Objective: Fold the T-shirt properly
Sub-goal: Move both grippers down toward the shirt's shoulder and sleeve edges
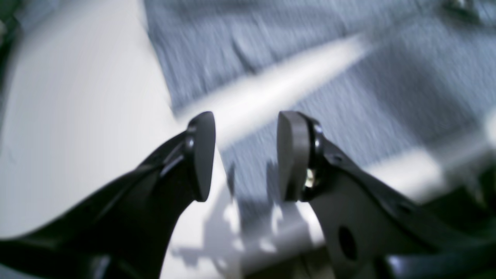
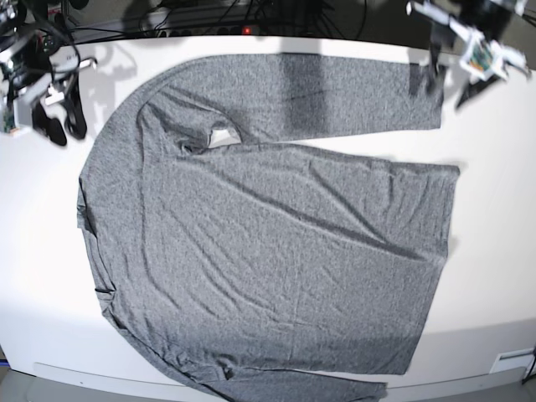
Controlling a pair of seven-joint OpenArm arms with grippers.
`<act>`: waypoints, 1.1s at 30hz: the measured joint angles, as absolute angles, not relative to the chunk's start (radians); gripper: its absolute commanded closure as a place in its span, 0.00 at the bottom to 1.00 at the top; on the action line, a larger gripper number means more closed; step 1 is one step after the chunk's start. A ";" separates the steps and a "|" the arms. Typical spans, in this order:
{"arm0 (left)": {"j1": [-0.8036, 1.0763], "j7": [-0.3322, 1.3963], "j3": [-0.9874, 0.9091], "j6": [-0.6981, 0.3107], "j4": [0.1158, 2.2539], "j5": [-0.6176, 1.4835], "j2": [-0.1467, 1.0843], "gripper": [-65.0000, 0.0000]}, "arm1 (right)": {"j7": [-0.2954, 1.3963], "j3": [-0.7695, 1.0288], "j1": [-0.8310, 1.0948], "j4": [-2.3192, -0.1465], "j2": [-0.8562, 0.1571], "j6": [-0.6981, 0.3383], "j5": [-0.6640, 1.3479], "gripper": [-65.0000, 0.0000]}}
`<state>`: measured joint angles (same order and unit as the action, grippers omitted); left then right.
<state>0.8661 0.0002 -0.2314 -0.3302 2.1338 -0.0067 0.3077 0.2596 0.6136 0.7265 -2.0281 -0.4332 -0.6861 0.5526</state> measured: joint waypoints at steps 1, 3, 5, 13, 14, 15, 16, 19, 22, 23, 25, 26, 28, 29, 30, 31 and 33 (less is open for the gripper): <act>0.820 0.001 -0.231 -0.331 2.133 -0.007 0.308 0.60 | 0.261 0.608 0.691 -2.028 -0.430 -0.690 0.553 0.68; 0.739 0.001 -0.230 -0.336 2.134 -0.031 0.305 0.60 | 0.283 0.589 0.623 -2.028 -0.429 -0.693 0.549 0.68; 0.673 -0.002 -0.230 -0.379 2.135 -0.121 0.304 0.60 | 0.351 0.566 0.562 -2.028 -0.433 -0.693 0.542 0.68; 0.529 -0.003 -0.182 -0.518 2.093 -0.208 0.515 0.60 | 0.531 0.453 0.467 -2.028 -0.434 -0.694 0.380 0.57; 0.516 -0.010 -0.168 -0.514 2.071 -0.229 0.553 0.60 | 0.529 0.443 0.464 -2.031 -0.436 -0.694 0.348 0.53; 0.501 -0.016 -0.152 -0.513 2.035 -0.244 0.591 0.60 | 0.529 0.434 0.463 -2.039 -0.436 -0.694 0.318 0.50; 0.482 -0.005 -0.130 -0.515 1.995 -0.249 0.622 0.60 | 0.530 0.426 0.463 -2.050 -0.436 -0.694 0.292 0.49; 0.406 -0.009 -0.036 -0.522 1.855 -0.259 0.686 0.60 | 0.530 0.405 0.465 -2.089 -0.435 -0.695 0.278 0.49; 0.313 -0.014 0.066 -0.525 1.744 -0.371 0.698 0.60 | 0.524 0.403 0.465 -2.128 -0.435 -0.697 0.278 0.49; 0.285 -0.014 0.097 -0.519 1.713 -0.401 0.698 0.60 | 0.523 0.403 0.463 -2.141 -0.435 -0.697 0.278 0.49; 0.233 -0.017 0.158 -0.517 1.664 -0.437 0.698 0.60 | 0.522 0.404 0.464 -2.165 -0.436 -0.697 0.278 0.49; 0.212 -0.019 0.187 -0.514 1.642 -0.460 0.699 0.60 | 0.522 0.404 0.465 -2.175 -0.435 -0.697 0.278 0.49; 0.175 -0.018 0.241 -0.511 1.590 -0.514 0.702 0.60 | 0.522 0.404 0.465 -2.188 -0.435 -0.697 0.279 0.49; 0.160 -0.013 0.265 -0.507 1.564 -0.548 0.705 0.60 | 0.522 0.404 0.465 -2.190 -0.436 -0.697 0.279 0.49; 0.147 -0.017 0.284 -0.498 1.538 -0.561 0.710 0.60 | 0.522 0.404 0.465 -2.190 -0.435 -0.697 0.279 0.49; 0.131 -0.014 0.299 -0.482 1.512 -0.560 0.713 0.60 | 0.522 0.404 0.465 -2.190 -0.436 -0.697 0.282 0.49; 0.095 -0.015 0.311 -0.472 1.470 -0.565 0.712 0.60 | 0.522 0.404 0.465 -2.191 -0.435 -0.697 0.282 0.49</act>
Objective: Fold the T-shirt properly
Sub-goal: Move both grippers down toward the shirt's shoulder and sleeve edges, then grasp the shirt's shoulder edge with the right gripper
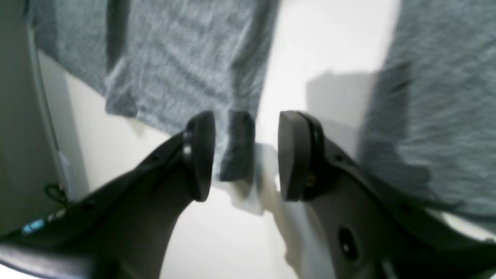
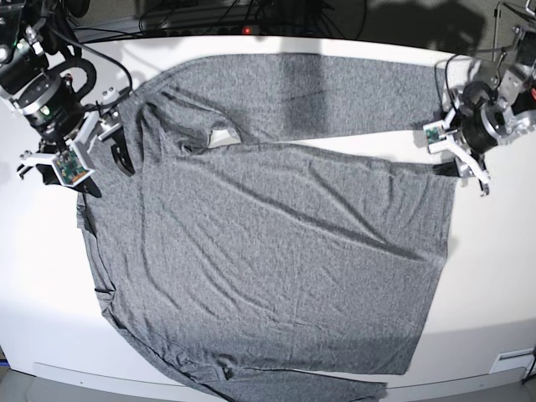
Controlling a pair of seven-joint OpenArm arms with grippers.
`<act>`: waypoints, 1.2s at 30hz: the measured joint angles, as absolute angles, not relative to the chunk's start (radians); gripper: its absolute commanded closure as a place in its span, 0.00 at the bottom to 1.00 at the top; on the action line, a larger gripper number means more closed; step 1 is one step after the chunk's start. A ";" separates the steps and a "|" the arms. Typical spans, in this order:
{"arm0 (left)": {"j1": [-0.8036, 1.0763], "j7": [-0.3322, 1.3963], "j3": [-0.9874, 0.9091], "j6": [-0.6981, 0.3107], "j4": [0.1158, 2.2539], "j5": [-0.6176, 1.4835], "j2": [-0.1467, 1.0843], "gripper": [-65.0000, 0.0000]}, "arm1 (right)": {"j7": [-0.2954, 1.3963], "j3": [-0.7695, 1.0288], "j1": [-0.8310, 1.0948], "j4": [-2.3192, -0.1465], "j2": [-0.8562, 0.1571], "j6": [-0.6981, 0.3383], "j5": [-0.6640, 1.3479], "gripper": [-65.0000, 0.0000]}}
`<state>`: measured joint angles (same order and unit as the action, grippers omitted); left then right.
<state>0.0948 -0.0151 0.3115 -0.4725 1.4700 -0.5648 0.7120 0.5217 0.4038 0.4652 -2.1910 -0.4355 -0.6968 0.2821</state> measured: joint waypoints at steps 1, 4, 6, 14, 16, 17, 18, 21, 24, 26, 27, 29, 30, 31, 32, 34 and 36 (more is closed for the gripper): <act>0.076 -0.017 0.316 -0.471 1.452 -0.563 0.712 0.60 | 0.522 0.404 0.465 -2.191 -0.435 -0.697 0.282 0.49; 0.044 -0.023 0.318 -0.465 1.401 -0.560 0.713 0.60 | 0.522 0.404 0.465 -2.192 -0.435 -0.697 0.282 0.49; 0.038 -0.027 0.318 -0.461 1.377 -0.559 0.712 0.60 | 0.522 0.404 0.465 -2.192 -0.435 -0.697 0.282 0.49; 0.038 -0.046 0.352 -0.452 1.365 -0.523 0.715 0.61 | 0.525 0.404 0.465 -2.192 -0.418 -0.697 0.356 0.49; 0.038 -0.046 0.362 -0.453 1.365 -0.523 0.715 0.70 | 0.528 0.404 0.465 -2.193 -0.403 -0.697 0.369 0.49; 0.038 -0.047 0.366 -0.453 1.365 -0.522 0.715 0.80 | 0.530 0.404 0.465 -2.193 -0.395 -0.697 0.368 0.49; 0.038 -0.049 0.368 -0.453 1.365 -0.522 0.714 0.94 | 0.548 0.404 0.465 -2.193 -0.390 -0.697 0.365 0.49; 0.039 -0.046 0.369 -0.456 1.364 -0.497 0.712 1.00 | 0.651 0.404 0.466 -2.193 -0.387 -0.697 0.365 0.49; 0.039 -0.049 0.369 -0.456 1.363 -0.496 0.712 1.00 | 0.725 0.398 0.505 -2.193 -0.462 -0.697 0.362 0.49; 0.039 -0.049 0.369 -0.456 1.363 -0.495 0.712 1.00 | 0.707 0.398 0.562 -2.193 -0.542 -0.697 0.315 0.49; 0.039 -0.049 0.369 -0.456 1.363 -0.494 0.712 1.00 | 0.685 0.398 0.596 -2.193 -0.582 -0.697 0.287 0.49; 0.039 -0.049 0.369 -0.459 1.363 -0.493 0.712 1.00 | 0.627 0.398 0.667 -2.193 -0.644 -0.699 0.205 0.49; 0.039 -0.049 0.369 -0.459 1.363 -0.493 0.712 1.00 | 0.592 0.398 0.695 -2.193 -0.666 -0.704 0.164 0.49; 0.039 -0.049 0.369 -0.459 1.363 -0.492 0.712 1.00 | 0.558 0.398 0.717 -2.193 -0.683 -0.706 0.125 0.49; 0.039 -0.049 0.369 -0.459 1.363 -0.492 0.712 1.00 | 0.525 0.398 0.733 -2.193 -0.698 -0.706 0.093 0.49; 0.039 -0.050 0.369 -0.459 1.363 -0.492 0.712 1.00 | 0.482 0.398 0.754 -2.193 -0.718 -0.706 0.043 0.49; 0.039 -0.049 0.369 -0.459 1.363 -0.492 0.712 1.00 | 0.450 0.398 0.774 -2.193 -0.735 -0.705 0.019 0.49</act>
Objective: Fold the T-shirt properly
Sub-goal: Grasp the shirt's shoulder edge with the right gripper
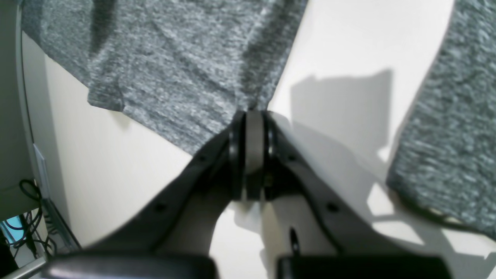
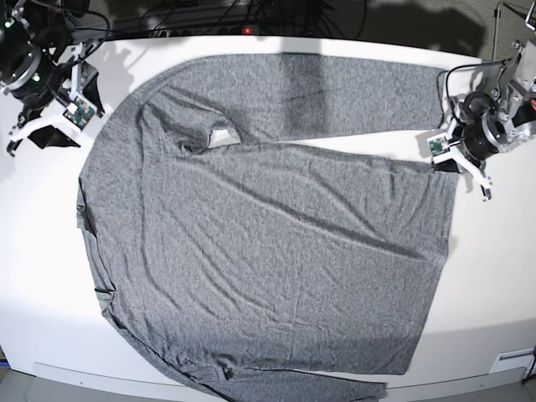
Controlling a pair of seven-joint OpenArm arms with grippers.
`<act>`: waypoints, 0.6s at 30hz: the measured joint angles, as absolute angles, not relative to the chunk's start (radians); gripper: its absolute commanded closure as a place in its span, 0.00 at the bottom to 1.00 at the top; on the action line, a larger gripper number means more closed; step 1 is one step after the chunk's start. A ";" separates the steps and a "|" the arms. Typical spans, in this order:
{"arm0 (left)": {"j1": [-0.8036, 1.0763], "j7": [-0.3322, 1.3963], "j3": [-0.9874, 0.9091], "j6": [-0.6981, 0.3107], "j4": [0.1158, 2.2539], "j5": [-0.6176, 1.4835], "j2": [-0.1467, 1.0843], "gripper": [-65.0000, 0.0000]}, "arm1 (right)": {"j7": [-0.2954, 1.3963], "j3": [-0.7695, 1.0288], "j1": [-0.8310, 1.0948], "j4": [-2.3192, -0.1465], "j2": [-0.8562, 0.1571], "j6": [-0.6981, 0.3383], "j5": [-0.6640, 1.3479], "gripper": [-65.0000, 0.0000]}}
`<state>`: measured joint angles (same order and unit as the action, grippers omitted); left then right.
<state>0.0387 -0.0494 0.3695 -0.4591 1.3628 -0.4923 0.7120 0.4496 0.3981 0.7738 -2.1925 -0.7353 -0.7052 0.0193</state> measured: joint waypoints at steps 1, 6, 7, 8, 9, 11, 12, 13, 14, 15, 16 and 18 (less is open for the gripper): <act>0.039 -0.049 0.369 -0.459 1.363 -0.492 0.712 1.00 | 0.440 0.396 0.785 -2.193 -0.741 -0.705 -0.001 0.49; 0.039 -0.050 0.369 -0.459 1.363 -0.492 0.712 1.00 | 0.418 0.289 0.795 -2.164 -0.768 -0.705 -0.075 0.49; 0.039 -0.050 0.369 -0.459 1.363 -0.492 0.712 1.00 | 0.415 0.258 0.793 -2.148 -0.773 -0.705 -0.098 0.49; 0.039 -0.049 0.369 -0.459 1.363 -0.492 0.712 1.00 | 0.413 0.226 0.793 -2.127 -0.778 -0.706 -0.119 0.49; 0.039 -0.049 0.369 -0.459 1.363 -0.492 0.712 1.00 | 0.405 0.196 0.793 -2.102 -0.779 -0.705 -0.153 0.49; 0.039 -0.049 0.369 -0.459 1.363 -0.492 0.712 1.00 | 0.381 0.138 0.793 -2.047 -0.779 -0.706 -0.240 0.49; 0.039 -0.049 0.369 -0.459 1.363 -0.492 0.712 1.00 | 0.363 0.113 0.793 -2.022 -0.778 -0.707 -0.300 0.49; 0.039 -0.050 0.369 -0.459 1.363 -0.492 0.712 1.00 | 0.352 0.090 0.793 -2.002 -0.778 -0.708 -0.363 0.49; 0.039 -0.050 0.369 -0.459 1.363 -0.492 0.712 1.00 | 0.340 0.070 0.792 -1.989 -0.778 -0.708 -0.414 0.49; 0.039 -0.050 0.369 -0.459 1.363 -0.492 0.712 1.00 | 0.329 0.054 0.784 -1.978 -0.779 -0.698 -0.449 0.49; 0.039 -0.050 0.369 -0.459 1.363 -0.492 0.712 1.00 | 0.328 0.038 0.779 -1.969 -0.778 -0.664 -0.471 0.49; 0.039 -0.049 0.369 -0.459 1.363 -0.492 0.712 1.00 | 0.327 0.019 0.751 -1.963 -0.776 -0.636 -0.492 0.49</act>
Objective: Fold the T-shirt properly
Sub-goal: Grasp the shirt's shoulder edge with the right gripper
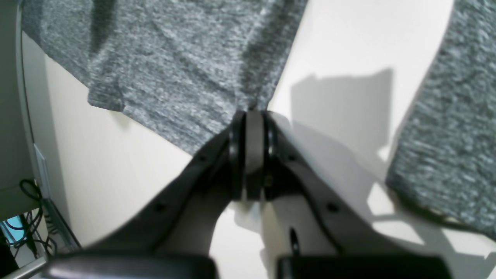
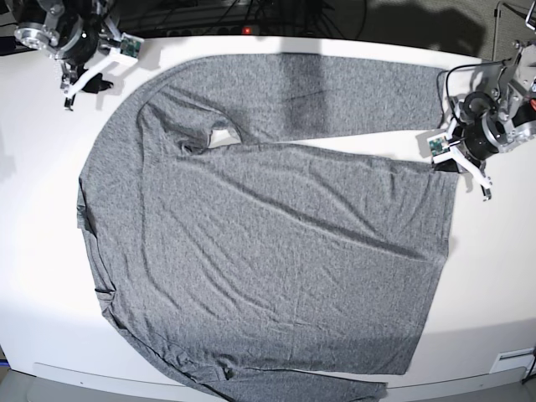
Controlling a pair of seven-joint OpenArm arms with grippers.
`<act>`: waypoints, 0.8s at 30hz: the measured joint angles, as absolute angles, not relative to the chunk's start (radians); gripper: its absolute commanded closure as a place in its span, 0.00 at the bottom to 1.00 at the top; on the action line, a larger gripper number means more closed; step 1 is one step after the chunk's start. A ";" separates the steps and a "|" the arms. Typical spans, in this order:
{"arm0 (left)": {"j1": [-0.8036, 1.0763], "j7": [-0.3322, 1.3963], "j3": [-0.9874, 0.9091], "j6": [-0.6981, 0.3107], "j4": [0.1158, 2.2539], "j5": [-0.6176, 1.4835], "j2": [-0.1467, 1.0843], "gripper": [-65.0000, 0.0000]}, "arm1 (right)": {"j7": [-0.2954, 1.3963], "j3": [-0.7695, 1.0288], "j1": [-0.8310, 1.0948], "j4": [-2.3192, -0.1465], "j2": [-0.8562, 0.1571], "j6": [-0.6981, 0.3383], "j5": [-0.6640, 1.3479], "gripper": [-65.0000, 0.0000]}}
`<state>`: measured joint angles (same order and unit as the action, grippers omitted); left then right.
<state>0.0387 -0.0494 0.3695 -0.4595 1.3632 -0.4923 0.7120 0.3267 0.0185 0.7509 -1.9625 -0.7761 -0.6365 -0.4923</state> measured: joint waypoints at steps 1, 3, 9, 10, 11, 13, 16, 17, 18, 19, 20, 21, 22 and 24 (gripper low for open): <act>0.039 -0.049 0.369 -0.459 1.363 -0.492 0.712 1.00 | 0.326 0.013 0.733 -1.963 -0.776 -0.635 -0.493 0.49; 0.039 -0.049 0.369 -0.459 1.363 -0.492 0.712 1.00 | 0.325 0.006 0.700 -1.963 -0.775 -0.632 -0.493 0.49; 0.039 -0.049 0.369 -0.459 1.363 -0.492 0.712 1.00 | 0.310 0.004 0.628 -1.913 -0.739 -0.633 -0.411 0.49; 0.039 -0.050 0.369 -0.459 1.363 -0.492 0.712 1.00 | 0.304 0.004 0.617 -1.886 -0.739 -0.638 -0.410 0.49; 0.039 -0.050 0.369 -0.459 1.363 -0.492 0.712 1.00 | 0.298 0.004 0.609 -1.856 -0.741 -0.646 -0.415 0.49; 0.039 -0.049 0.369 -0.459 1.363 -0.492 0.712 1.00 | 0.279 0.005 0.594 -1.803 -0.741 -0.659 -0.421 0.49; 0.039 -0.051 0.369 -0.459 1.363 -0.492 0.712 1.00 | 0.183 0.006 0.568 -1.759 -0.742 -0.655 -0.481 0.49; 0.039 -0.051 0.369 -0.459 1.363 -0.492 0.712 1.00 | 0.159 0.006 0.561 -1.745 -0.742 -0.654 -0.501 0.49; 0.039 -0.050 0.369 -0.459 1.363 -0.492 0.712 1.00 | 0.131 0.006 0.550 -1.734 -0.742 -0.655 -0.515 0.49; 0.039 -0.050 0.369 -0.459 1.363 -0.492 0.712 1.00 | 0.102 0.006 0.548 -1.730 -0.742 -0.666 -0.530 0.49; 0.039 -0.049 0.369 -0.459 1.363 -0.492 0.712 1.00 | 0.073 0.005 0.546 -1.729 -0.742 -0.677 -0.533 0.49; 0.039 -0.049 0.369 -0.459 1.363 -0.493 0.712 1.00 | 0.045 0.000 0.546 -1.729 -0.742 -0.682 -0.567 0.49; 0.039 -0.049 0.369 -0.459 1.363 -0.492 0.712 1.00 | 0.030 -0.009 0.546 -1.730 -0.742 -0.678 -0.586 0.49; 0.039 -0.050 0.369 -0.459 1.363 -0.492 0.712 1.00 | 0.027 -0.039 0.534 -1.731 -0.743 -0.678 -0.634 0.49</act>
<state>0.0387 -0.0502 0.3695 -0.4595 1.3632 -0.4923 0.7120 0.0265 -0.0387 0.5343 -1.7306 -0.7425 -0.6781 -0.6338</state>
